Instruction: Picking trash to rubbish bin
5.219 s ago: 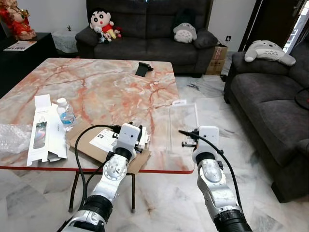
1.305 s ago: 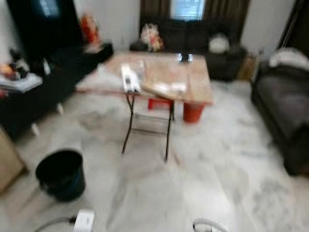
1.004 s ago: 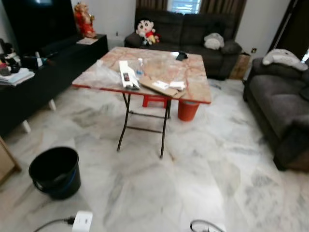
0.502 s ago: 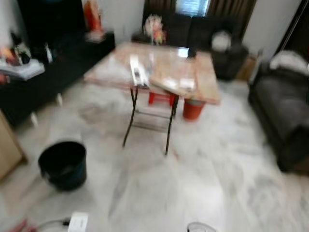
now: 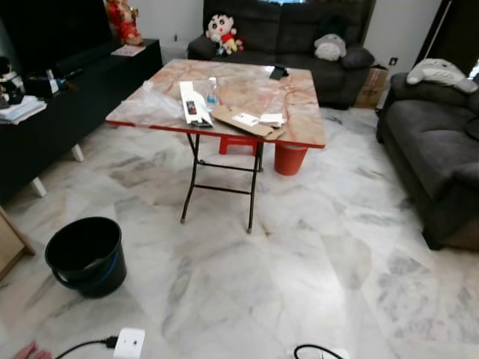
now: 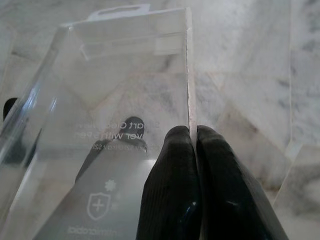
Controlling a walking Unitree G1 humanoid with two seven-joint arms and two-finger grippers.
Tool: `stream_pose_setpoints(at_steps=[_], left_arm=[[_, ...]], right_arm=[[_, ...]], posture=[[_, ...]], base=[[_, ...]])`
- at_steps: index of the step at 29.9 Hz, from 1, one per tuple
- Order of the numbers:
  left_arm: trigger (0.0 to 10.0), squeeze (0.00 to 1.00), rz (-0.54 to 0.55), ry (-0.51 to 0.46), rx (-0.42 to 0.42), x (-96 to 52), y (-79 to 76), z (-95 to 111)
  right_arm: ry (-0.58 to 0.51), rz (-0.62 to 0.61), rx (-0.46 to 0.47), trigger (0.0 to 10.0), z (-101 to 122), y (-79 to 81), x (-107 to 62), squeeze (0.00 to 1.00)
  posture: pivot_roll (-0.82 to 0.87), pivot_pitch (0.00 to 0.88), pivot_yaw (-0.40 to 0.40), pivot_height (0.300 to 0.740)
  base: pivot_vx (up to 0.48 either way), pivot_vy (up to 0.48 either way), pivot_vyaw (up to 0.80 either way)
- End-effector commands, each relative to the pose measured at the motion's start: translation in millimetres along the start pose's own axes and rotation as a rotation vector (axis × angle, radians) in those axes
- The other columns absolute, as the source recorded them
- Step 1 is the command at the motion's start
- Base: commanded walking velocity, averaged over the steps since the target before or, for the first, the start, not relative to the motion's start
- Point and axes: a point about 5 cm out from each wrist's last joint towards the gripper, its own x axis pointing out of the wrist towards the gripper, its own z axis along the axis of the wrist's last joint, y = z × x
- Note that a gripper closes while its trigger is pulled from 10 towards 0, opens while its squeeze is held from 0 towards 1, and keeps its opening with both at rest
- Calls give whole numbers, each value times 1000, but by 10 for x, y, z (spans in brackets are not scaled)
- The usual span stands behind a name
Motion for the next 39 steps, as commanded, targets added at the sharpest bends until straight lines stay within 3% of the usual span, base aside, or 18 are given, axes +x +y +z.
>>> stream_pose_setpoints(at_steps=[1,11,29,39], left_arm=[[10000,0,3,17,6,-11,16,-58],[10000,0,2,18,7,-12,15,-61],[10000,0,3,20,10,-12,10,-64],[10000,0,1,24,16,-14,5,-74]], right_arm=[[4,-4,9,10000,-12,12,-2,0],[-20,-7,33,10000,25,2,0,0],[-19,-6,16,10000,31,1,1,0],[-22,-4,12,10000,33,5,1,0]], posture=[[114,0,-68,740],[114,0,-68,740],[115,0,-72,740],[108,0,-67,740]], base=[[0,0,800],[0,0,56],[298,0,0],[326,0,408]])
